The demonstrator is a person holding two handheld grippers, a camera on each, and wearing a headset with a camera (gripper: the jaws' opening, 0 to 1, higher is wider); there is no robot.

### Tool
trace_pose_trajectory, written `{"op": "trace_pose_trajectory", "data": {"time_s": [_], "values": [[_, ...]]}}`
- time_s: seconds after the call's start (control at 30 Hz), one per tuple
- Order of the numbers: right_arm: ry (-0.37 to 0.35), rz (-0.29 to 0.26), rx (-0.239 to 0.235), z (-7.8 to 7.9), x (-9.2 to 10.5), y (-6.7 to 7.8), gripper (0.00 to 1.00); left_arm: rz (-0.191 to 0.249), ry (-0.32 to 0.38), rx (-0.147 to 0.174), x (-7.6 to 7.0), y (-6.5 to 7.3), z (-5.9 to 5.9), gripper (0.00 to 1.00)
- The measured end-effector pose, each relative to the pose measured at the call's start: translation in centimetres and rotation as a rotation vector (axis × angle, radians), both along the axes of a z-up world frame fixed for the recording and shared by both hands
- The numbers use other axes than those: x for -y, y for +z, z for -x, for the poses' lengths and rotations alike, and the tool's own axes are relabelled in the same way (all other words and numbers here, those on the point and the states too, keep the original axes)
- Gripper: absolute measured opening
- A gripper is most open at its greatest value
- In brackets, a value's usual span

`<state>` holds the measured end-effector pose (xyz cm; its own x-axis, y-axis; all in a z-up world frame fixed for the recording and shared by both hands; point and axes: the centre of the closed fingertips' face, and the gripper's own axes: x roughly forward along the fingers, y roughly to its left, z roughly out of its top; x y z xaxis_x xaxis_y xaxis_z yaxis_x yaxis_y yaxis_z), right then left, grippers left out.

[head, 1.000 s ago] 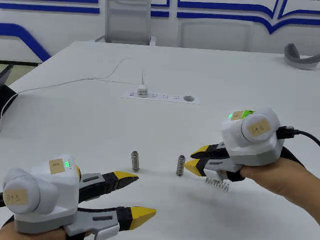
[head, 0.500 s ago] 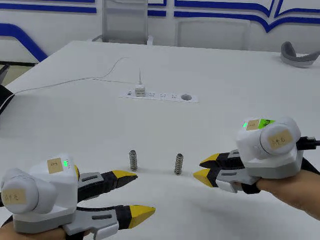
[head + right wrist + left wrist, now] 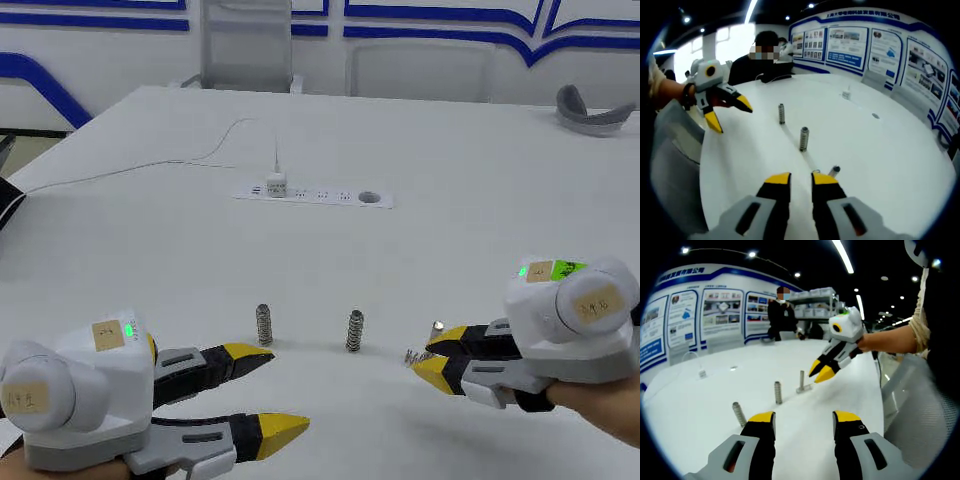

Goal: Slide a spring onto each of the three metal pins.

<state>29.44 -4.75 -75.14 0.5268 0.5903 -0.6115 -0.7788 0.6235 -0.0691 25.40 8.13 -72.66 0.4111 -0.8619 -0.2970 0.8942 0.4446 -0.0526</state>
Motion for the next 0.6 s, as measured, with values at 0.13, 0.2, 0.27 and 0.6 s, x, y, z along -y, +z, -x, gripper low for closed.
{"op": "trace_pose_trajectory", "data": {"time_s": [0.13, 0.2, 0.27, 0.6], "values": [[-0.018, 0.011, -0.002, -0.4, 0.9, -0.4, 0.17, -0.001, 0.0, 0.0, 0.0, 0.0, 0.0, 0.46], [-0.029, 0.017, -0.008, -0.6, 1.4, -0.8, 0.17, -0.003, 0.0, 0.0, 0.0, 0.1, 0.1, 0.46], [-0.031, 0.03, -0.011, -0.8, 1.8, -1.3, 0.17, -0.003, 0.0, 0.0, 0.0, 0.1, 0.1, 0.46], [-0.02, 0.048, -0.045, -1.7, 2.8, -3.2, 0.17, -0.007, 0.0, -0.001, 0.0, 0.0, 0.1, 0.46]]}}
